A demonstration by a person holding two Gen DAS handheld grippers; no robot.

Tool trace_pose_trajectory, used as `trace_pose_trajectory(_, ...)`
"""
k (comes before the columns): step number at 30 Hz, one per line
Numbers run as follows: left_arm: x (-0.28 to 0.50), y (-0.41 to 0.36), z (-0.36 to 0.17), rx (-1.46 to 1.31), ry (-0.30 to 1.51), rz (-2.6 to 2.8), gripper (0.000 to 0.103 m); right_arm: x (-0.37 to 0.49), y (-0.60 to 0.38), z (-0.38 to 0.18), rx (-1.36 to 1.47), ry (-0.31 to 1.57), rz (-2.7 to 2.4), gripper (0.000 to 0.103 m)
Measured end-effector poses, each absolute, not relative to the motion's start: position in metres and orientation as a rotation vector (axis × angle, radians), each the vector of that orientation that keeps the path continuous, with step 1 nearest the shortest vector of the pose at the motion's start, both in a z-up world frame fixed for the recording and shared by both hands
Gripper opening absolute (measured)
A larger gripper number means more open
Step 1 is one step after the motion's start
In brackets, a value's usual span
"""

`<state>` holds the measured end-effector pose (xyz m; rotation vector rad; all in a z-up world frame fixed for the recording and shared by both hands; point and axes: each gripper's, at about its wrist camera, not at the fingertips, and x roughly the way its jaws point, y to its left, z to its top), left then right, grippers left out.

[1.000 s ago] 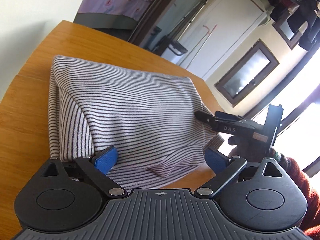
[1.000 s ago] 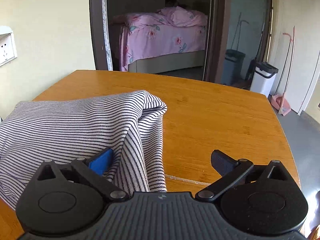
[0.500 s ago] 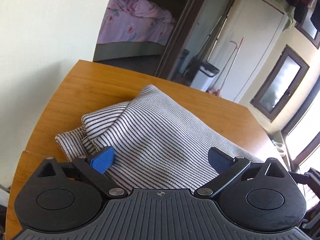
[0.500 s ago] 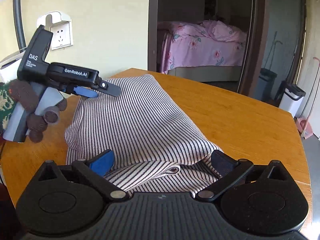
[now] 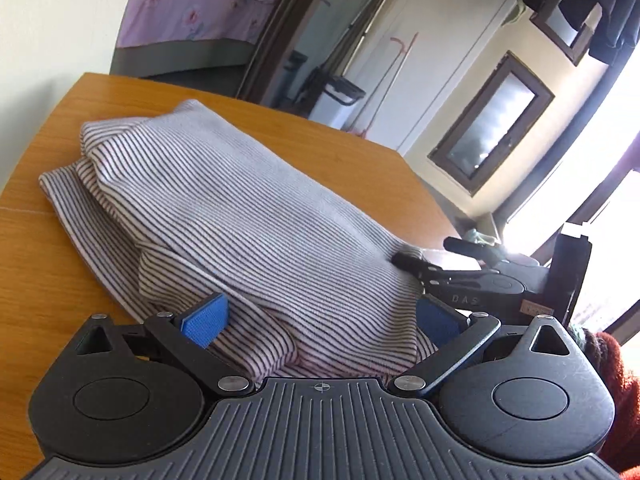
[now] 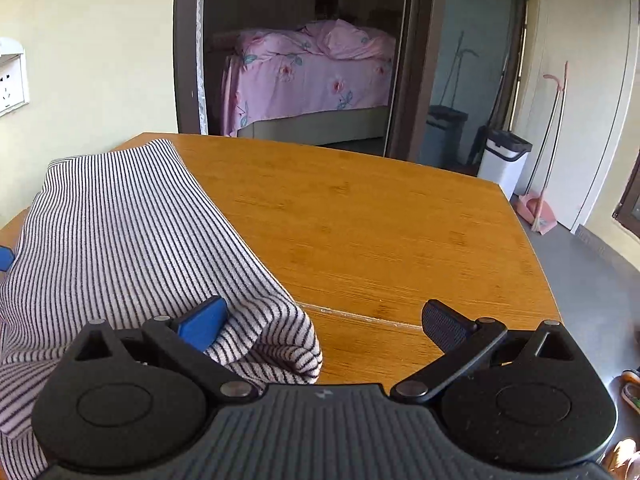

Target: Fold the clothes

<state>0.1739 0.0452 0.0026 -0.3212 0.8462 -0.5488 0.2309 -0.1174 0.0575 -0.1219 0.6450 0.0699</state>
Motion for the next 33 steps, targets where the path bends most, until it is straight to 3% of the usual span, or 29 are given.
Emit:
trace_pose_trajectory(14,0.224,0.063,-0.014,-0.237,0.757,-0.388,0.103,0.2,-0.076,0.054,0.023,0.77,0.316,0.103)
trace_pose_trajectory(33,0.142,0.077,-0.006,0.03,0.751,-0.363,0.103,0.201,-0.083,0.053,0.029,0.757,0.33,0.103)
